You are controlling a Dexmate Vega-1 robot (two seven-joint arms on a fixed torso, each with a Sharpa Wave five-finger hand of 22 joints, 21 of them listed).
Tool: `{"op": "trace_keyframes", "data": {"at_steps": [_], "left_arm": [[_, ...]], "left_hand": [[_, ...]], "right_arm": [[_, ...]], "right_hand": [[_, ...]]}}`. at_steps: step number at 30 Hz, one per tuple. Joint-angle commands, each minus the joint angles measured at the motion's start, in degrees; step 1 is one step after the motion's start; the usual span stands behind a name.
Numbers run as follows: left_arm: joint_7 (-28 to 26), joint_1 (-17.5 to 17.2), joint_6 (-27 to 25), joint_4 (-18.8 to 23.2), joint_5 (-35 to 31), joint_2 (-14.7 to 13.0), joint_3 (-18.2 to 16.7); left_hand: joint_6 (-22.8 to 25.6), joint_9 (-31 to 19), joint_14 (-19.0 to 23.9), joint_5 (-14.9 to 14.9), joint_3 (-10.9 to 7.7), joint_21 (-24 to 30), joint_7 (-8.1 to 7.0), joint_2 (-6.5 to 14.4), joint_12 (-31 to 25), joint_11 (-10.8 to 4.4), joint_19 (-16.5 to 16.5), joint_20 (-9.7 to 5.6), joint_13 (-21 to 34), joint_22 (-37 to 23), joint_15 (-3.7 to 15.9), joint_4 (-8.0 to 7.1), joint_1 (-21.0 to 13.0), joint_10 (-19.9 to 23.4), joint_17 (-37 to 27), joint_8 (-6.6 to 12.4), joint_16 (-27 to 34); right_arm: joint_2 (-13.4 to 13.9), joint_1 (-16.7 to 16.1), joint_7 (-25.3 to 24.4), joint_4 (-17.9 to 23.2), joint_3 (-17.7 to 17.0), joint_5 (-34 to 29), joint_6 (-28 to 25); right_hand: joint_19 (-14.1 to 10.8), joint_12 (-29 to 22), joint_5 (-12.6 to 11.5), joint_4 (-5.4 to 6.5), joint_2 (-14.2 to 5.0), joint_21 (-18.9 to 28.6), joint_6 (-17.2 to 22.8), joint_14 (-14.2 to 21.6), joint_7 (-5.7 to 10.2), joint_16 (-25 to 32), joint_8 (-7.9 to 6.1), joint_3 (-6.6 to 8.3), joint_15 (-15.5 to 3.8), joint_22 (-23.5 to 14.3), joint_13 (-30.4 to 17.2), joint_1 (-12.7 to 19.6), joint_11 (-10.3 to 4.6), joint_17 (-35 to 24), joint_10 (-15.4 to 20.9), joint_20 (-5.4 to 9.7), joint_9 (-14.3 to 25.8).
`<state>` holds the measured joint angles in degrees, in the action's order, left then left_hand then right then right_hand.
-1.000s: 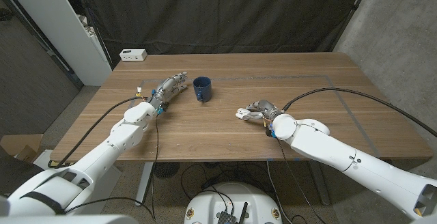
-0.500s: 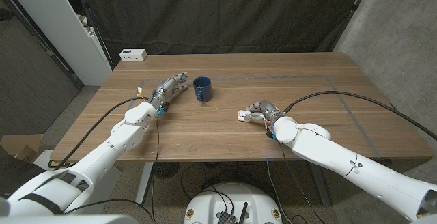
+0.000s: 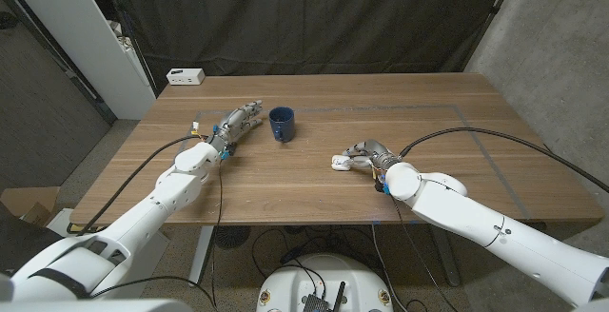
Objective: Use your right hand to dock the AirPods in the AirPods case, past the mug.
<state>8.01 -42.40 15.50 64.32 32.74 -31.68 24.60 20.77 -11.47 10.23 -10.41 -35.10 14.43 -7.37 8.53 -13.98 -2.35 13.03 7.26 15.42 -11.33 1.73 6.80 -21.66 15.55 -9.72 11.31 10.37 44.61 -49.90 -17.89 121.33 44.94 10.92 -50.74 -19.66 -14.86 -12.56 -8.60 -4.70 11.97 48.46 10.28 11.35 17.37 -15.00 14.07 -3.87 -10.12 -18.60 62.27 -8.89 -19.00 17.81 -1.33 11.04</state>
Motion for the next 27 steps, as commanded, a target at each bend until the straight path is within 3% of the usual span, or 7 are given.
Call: {"op": "trace_keyframes", "data": {"at_steps": [1, 4, 11, 15, 16, 18, 27], "left_arm": [[0.0, 0.7, -0.1, -1.0, -0.1, 0.5, 0.2], [0.6, 1.2, 0.2, -1.8, -0.2, 0.7, 0.4], [1.0, 1.9, 0.5, -2.7, -0.3, 1.0, 0.5], [1.3, 2.0, 0.8, -3.0, -0.2, 1.2, 0.6], [1.5, 2.0, 1.1, -3.2, -0.2, 1.3, 0.6], [1.6, 1.9, 1.3, -3.2, -0.2, 1.4, 0.6], [0.2, 1.2, 0.2, -1.5, -0.5, 0.8, 0.5]], "left_hand": [[0.3, -0.1, -0.2, -0.4, 0.18, -0.2, -0.34, -0.1, -0.3, -0.03, 0.1, 0.27, 0.2, -0.1, -0.03, 0.19, 0.3, 0.0, -0.2, 0.00, 0.1], [0.4, -0.1, -0.2, -0.4, 0.18, -0.2, -0.29, -0.1, -0.3, -0.01, 0.1, 0.30, 0.2, -0.1, -0.06, 0.20, 0.3, 0.0, -0.2, 0.06, 0.1], [0.3, -0.1, -0.2, -0.4, 0.19, -0.2, -0.26, -0.1, -0.3, -0.02, 0.2, 0.26, 0.2, -0.1, -0.11, 0.18, 0.3, 0.0, -0.2, 0.00, 0.1], [0.3, -0.1, -0.2, -0.4, 0.19, -0.2, -0.20, -0.1, -0.3, 0.04, 0.1, 0.24, 0.2, -0.1, -0.11, 0.16, 0.4, 0.0, -0.2, 0.02, 0.1], [0.3, -0.1, -0.2, -0.4, 0.19, -0.2, -0.22, -0.1, -0.3, 0.03, 0.1, 0.27, 0.2, -0.1, -0.12, 0.16, 0.4, 0.1, -0.2, 0.02, 0.1], [0.4, -0.1, -0.2, -0.4, 0.19, -0.2, -0.13, -0.1, -0.3, 0.01, 0.2, 0.25, 0.2, -0.1, -0.17, 0.16, 0.4, 0.1, -0.2, 0.05, 0.1], [0.4, -0.1, -0.2, -0.4, 0.21, -0.2, -0.28, -0.1, -0.3, 0.00, 0.2, 0.25, 0.2, -0.1, -0.10, 0.12, 0.5, 0.0, -0.2, 0.05, 0.1]], "right_arm": [[2.0, 0.4, 4.2, 0.3, -1.0, 0.2, 3.5], [2.6, 0.8, 5.8, 0.6, -1.5, 0.8, 4.0], [4.5, 2.5, 10.9, 1.1, -1.7, 2.2, 4.9], [5.7, 4.1, 14.4, 1.5, -1.3, 3.0, 3.7], [6.1, 4.7, 15.4, 1.6, -0.8, 3.0, 3.0], [6.4, 5.2, 16.1, 1.8, -0.5, 2.9, 2.4], [6.5, 5.4, 16.1, 2.1, 0.5, 1.9, 1.4]], "right_hand": [[-0.7, 0.5, 0.6, 0.49, -0.62, -0.1, -3.6, 0.7, 0.26, 0.2, 2.29, -0.36, -4.48, -0.2, -0.1, -0.5, 1.25, -0.4, -1.0, -0.39, 0.2], [-0.3, 1.1, 0.8, 0.93, -0.77, -0.3, -6.9, -0.3, -0.30, 0.0, 3.84, -0.88, -4.30, -0.2, -0.1, -1.4, 1.74, -0.6, -2.3, -0.64, 0.2], [2.3, 2.5, 1.0, 1.30, -1.33, -1.0, -13.3, -3.6, 0.37, -1.1, 5.26, -1.43, -3.46, -0.2, -0.2, -2.8, 2.24, -0.8, -6.0, -1.27, 0.1], [4.4, 3.3, 1.2, 0.85, -1.40, -1.3, -17.3, -6.6, 0.63, -2.6, 5.37, -0.95, -2.54, -0.1, -0.3, -2.9, 2.41, -0.7, -9.1, -2.15, -0.1], [4.9, 3.5, 1.3, 0.60, -0.68, -1.2, -18.8, -7.8, 0.65, -3.2, 5.30, -1.05, -2.14, -0.1, -0.3, -3.1, 2.99, -0.5, -10.4, -2.38, -0.1], [5.7, 3.7, 1.4, 0.24, 0.28, -1.2, -20.3, -9.0, 0.71, -3.9, 5.23, -1.17, -1.55, -0.1, -0.3, -3.3, 2.76, -0.4, -11.9, -2.62, -0.2], [6.1, 3.6, 1.2, -0.41, 2.20, -1.1, -20.8, -9.7, 1.02, -4.4, 4.76, -1.53, -1.21, -0.1, -0.3, -3.2, 3.20, 0.0, -12.8, -2.75, -0.2]]}}
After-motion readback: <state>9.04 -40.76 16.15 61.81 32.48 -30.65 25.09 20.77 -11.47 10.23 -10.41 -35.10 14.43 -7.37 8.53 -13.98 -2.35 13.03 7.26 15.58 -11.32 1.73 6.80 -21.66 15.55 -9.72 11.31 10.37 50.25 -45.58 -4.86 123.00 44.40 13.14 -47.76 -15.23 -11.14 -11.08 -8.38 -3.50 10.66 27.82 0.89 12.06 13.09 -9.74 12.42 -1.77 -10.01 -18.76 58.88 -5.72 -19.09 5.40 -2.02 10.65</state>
